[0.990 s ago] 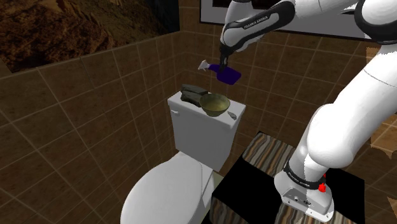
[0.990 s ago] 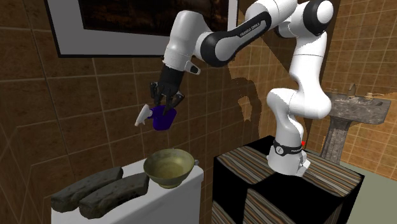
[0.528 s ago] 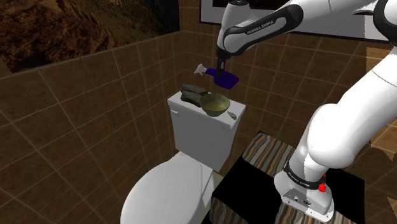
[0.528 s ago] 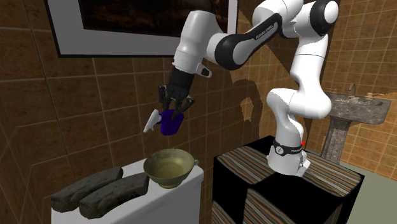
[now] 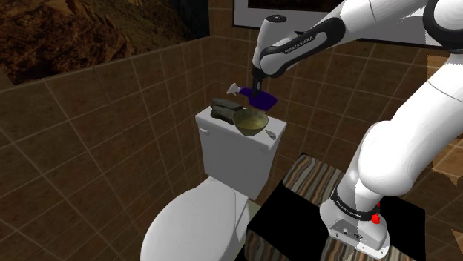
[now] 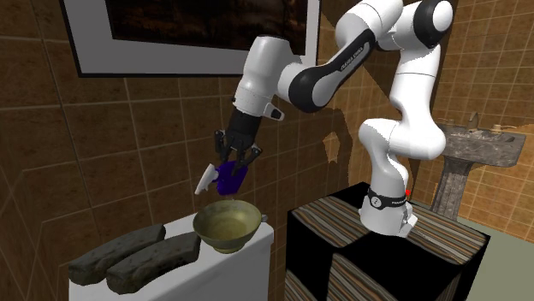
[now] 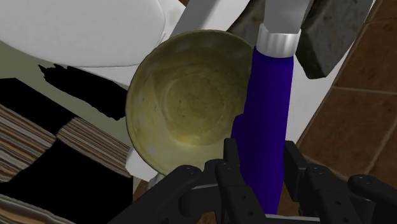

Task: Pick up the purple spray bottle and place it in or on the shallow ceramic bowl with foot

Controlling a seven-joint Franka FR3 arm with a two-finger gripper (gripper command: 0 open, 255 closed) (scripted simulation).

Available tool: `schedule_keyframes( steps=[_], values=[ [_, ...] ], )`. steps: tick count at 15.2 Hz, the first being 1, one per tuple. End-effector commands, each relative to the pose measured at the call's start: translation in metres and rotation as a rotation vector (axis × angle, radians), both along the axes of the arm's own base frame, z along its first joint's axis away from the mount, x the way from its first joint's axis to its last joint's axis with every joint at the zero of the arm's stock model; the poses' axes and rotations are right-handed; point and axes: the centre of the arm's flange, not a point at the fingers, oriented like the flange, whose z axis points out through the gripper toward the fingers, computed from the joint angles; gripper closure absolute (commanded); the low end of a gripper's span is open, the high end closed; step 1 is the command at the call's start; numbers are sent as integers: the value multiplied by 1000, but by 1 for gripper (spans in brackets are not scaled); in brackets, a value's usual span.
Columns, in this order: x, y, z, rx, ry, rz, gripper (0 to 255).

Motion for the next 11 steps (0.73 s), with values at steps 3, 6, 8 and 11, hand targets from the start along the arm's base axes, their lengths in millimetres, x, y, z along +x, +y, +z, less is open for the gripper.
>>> schedule_keyframes(
  steps=[3, 6, 8, 11],
  values=[
    [1, 0, -21, 0, -1, 0, 255],
    [0, 0, -34, 0, -1, 0, 255],
    [1, 0, -34, 0, -1, 0, 255],
    [1, 0, -34, 0, -1, 0, 255]
  ],
)
